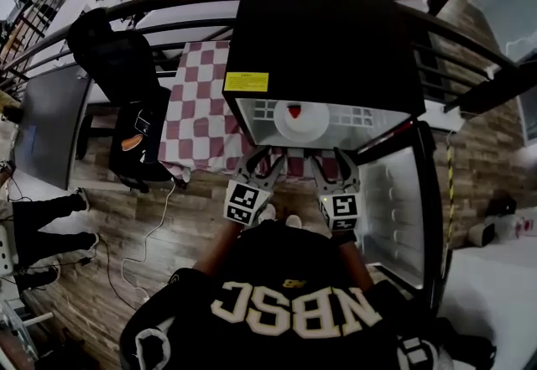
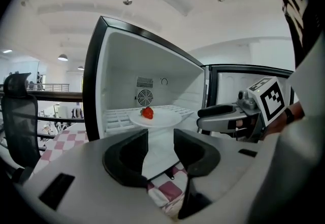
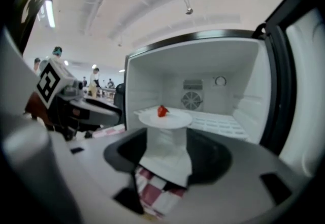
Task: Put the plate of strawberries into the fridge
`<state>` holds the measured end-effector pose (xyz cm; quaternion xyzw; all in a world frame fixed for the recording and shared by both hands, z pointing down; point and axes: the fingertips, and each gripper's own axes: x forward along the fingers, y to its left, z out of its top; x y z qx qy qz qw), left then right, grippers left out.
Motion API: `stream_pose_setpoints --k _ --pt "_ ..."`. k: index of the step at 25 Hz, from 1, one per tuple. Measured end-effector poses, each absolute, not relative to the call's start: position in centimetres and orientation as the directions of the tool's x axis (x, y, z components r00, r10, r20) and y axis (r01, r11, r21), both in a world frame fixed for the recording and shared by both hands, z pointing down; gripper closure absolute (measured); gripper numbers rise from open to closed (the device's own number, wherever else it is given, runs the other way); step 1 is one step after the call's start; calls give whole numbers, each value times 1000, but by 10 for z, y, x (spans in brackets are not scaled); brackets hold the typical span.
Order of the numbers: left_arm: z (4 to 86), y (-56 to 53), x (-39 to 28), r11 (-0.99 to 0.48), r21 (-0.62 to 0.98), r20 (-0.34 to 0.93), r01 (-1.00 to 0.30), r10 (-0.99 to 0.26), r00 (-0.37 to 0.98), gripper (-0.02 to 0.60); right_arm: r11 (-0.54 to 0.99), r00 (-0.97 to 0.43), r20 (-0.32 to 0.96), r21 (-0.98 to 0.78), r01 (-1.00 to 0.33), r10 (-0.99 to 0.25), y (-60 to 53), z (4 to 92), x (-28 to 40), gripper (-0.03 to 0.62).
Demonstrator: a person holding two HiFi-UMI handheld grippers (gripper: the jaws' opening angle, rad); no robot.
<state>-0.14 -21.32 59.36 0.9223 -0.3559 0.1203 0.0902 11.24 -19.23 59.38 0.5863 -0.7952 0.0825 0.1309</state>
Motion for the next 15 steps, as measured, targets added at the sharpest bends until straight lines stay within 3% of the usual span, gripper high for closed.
stream_pose_setpoints --k 3,6,15 --pt "598 -219 -1 -721 107 287 -685 -637 716 406 292 -310 287 -104 -951 -906 -196 596 112 359" --pt "601 -223 1 -711 121 291 -692 -642 710 362 284 -305 296 -111 -952 -905 -200 599 112 359" --pt "603 -238 13 -708 126 281 -695 -646 710 359 288 -314 296 -128 -949 -902 -218 602 105 349"
